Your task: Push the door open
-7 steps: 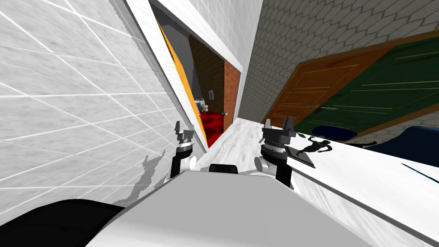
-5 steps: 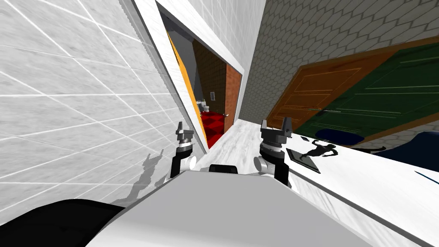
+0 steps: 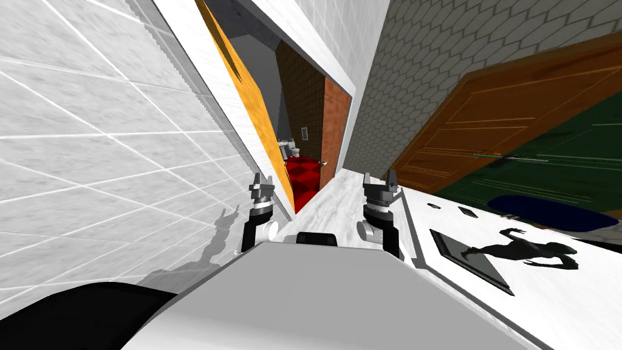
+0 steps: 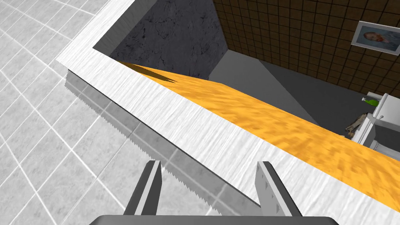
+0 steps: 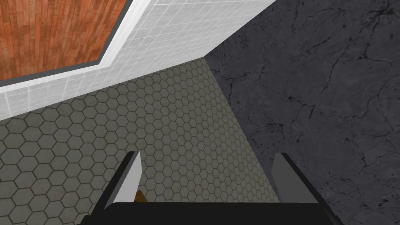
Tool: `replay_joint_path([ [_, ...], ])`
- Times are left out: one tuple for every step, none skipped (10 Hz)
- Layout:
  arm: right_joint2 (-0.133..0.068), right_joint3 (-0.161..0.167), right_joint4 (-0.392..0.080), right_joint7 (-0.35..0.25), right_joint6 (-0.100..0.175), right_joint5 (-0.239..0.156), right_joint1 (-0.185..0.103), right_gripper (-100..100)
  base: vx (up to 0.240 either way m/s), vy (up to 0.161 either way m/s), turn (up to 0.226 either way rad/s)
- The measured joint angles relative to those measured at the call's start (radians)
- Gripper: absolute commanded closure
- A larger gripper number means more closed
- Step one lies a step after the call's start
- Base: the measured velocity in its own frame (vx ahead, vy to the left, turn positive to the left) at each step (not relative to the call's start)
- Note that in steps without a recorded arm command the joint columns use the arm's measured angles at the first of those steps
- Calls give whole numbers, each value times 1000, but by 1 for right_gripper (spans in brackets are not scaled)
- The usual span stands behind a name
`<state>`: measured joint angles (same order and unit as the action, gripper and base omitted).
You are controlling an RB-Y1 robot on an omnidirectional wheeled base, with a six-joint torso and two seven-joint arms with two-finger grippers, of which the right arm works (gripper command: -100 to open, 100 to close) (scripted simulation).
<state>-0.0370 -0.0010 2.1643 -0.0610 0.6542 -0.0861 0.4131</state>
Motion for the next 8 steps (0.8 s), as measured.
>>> replay_joint_path([
  [-10, 0, -23, 5, -4, -6, -12, -100, 193, -74, 151],
  [-15, 6, -40, 9, -1, -9, -11, -100, 149, -81, 119],
  [-18, 13, -64, 15, 4, -11, -19, -100, 144, -77, 161],
  [-28, 14, -89, 18, 11, -17, -21, -100, 182, -95, 152],
  [-28, 24, -107, 26, 10, -17, -28, -100, 149, -75, 117],
  [-34, 26, -124, 31, 7, -21, -34, -100, 105, -59, 80],
  [-36, 29, -143, 35, 10, -24, -39, -100, 106, -72, 149],
  [-38, 37, -159, 41, 14, -25, -38, -100, 115, -83, 129],
])
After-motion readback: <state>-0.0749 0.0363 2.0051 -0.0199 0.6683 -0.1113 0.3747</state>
